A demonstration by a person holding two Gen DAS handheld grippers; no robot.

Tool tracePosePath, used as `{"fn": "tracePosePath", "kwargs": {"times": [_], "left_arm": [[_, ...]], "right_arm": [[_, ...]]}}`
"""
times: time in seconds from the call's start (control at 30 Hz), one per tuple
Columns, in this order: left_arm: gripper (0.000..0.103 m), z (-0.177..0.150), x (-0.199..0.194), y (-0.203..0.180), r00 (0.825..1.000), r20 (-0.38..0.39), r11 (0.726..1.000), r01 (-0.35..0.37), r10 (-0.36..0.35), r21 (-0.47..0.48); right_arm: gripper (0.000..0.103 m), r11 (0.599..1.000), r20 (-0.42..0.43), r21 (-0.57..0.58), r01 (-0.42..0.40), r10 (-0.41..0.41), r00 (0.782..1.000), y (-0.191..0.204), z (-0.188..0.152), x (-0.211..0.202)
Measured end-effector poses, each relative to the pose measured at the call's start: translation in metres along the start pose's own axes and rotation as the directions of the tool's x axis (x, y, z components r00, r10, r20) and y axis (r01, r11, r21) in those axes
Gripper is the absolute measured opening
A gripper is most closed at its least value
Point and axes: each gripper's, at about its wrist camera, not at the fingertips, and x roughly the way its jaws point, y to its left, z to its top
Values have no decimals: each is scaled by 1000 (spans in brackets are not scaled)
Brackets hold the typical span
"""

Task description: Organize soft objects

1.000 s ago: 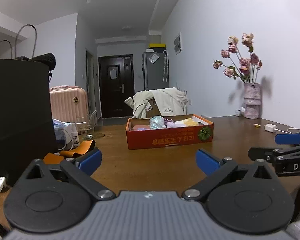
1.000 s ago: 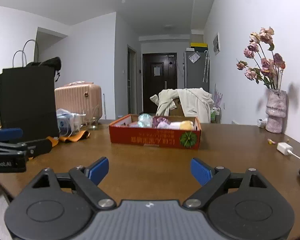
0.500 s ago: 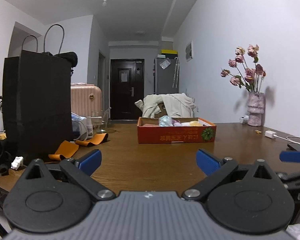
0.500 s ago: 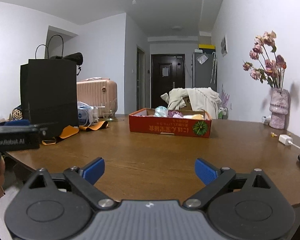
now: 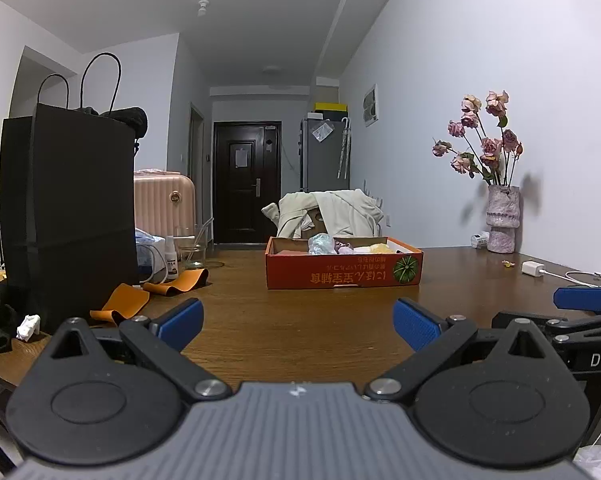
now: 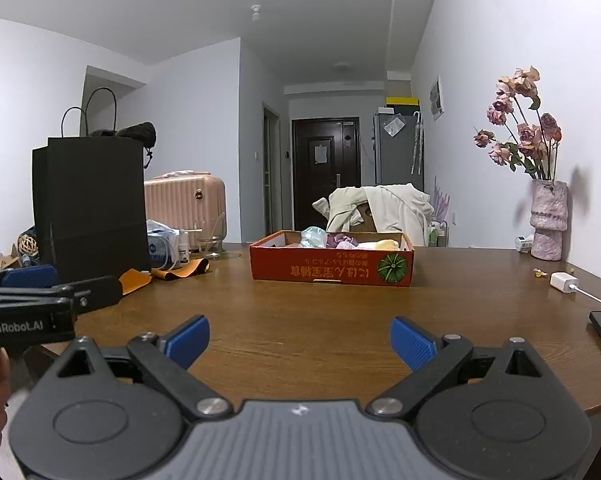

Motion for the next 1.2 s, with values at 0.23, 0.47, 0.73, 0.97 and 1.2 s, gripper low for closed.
{"fn": "tracePosePath", "kwargs": {"times": [0.23,0.47,0.73,0.97,1.2], "left_arm": [[103,0,-1,0,1000,3,1000,0,0,-2],[103,0,-1,1,1000,2,1000,2,-2,-2],[103,0,-1,1,1000,1,1000,4,-4,-2],[103,0,-1,0,1000,0,1000,3,-3,1],[103,0,-1,0,1000,0,1000,4,-4,1]], "right_arm": [[98,1000,-3,5,3,-3,1000,-1,0,2],[98,1000,2,10,3,-3,1000,-1,-1,1],[98,1000,-6,19,-3,4,1000,-2,-3,2],[98,1000,-10,19,-1,1,1000,-2,-2,3],[98,1000,-14,20,-4,4,1000,-2,-3,4]]}}
